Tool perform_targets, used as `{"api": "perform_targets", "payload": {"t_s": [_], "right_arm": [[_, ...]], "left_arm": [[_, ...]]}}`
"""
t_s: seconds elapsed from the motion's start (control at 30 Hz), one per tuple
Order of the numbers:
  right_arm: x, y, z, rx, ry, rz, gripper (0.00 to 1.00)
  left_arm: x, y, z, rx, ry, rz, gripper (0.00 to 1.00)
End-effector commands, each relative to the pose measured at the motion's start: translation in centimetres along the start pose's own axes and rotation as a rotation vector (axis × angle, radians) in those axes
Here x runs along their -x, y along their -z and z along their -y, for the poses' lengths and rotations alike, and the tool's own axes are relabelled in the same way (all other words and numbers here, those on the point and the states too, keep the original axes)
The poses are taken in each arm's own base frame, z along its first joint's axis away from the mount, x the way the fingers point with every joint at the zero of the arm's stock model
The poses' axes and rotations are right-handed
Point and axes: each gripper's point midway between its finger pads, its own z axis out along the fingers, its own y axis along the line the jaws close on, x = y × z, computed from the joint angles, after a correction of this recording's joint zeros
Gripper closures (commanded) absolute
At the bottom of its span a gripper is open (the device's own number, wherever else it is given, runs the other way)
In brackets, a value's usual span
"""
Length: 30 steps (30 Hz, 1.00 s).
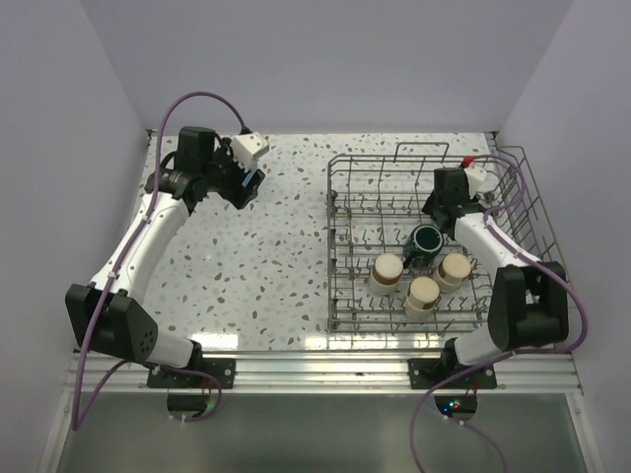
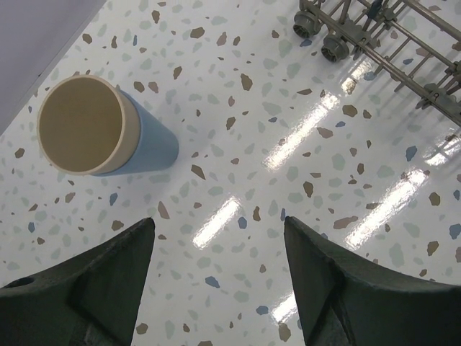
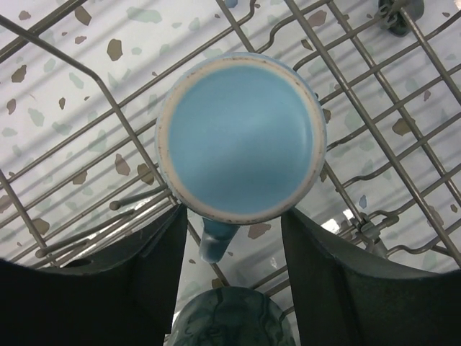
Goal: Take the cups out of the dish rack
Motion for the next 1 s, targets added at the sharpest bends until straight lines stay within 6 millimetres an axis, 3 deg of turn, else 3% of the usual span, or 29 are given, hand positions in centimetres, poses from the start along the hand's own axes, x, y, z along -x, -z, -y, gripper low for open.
{"api": "perform_targets", "payload": {"t_s": [0.0, 0.17, 0.2, 0.4, 0.57, 0.73, 0.97], "right_arm": [[1.7, -0.2, -0.4, -0.007, -0.065, 0.08, 0.42], [1.8, -0.5, -0.1, -0.025, -0.047, 0.093, 0.58], [1.8, -0.6, -0.1, -0.026, -0.041, 0.093, 0.68], [2.5, -0.1, -0.3, -0.01, -0.033, 0.107, 1.0], [5.0, 1.8, -0.6, 0.03, -0.059, 0.166, 1.0], [9.0, 5.2, -0.7, 0.076, -0.102, 0.285, 1.0], [11.1, 6.6, -0.4, 0.077, -0.087, 0.336, 1.0]], "left_arm": [[2.1, 1.2, 0.0, 0.01, -0.038, 0.08, 0.24], [2.2, 1.3, -0.1, 0.009, -0.039, 0.083, 0.23], [2.2, 1.3, 0.0, 0.01, -0.039, 0.084, 0.23], [2.1, 1.3, -0.1, 0.012, -0.04, 0.079, 0.23], [2.1, 1.4, 0.0, 0.008, -0.039, 0.081, 0.23], [2.4, 1.3, 0.2, -0.001, -0.031, 0.094, 0.23], [2.4, 1.1, 0.5, -0.017, -0.023, 0.101, 0.24]]}}
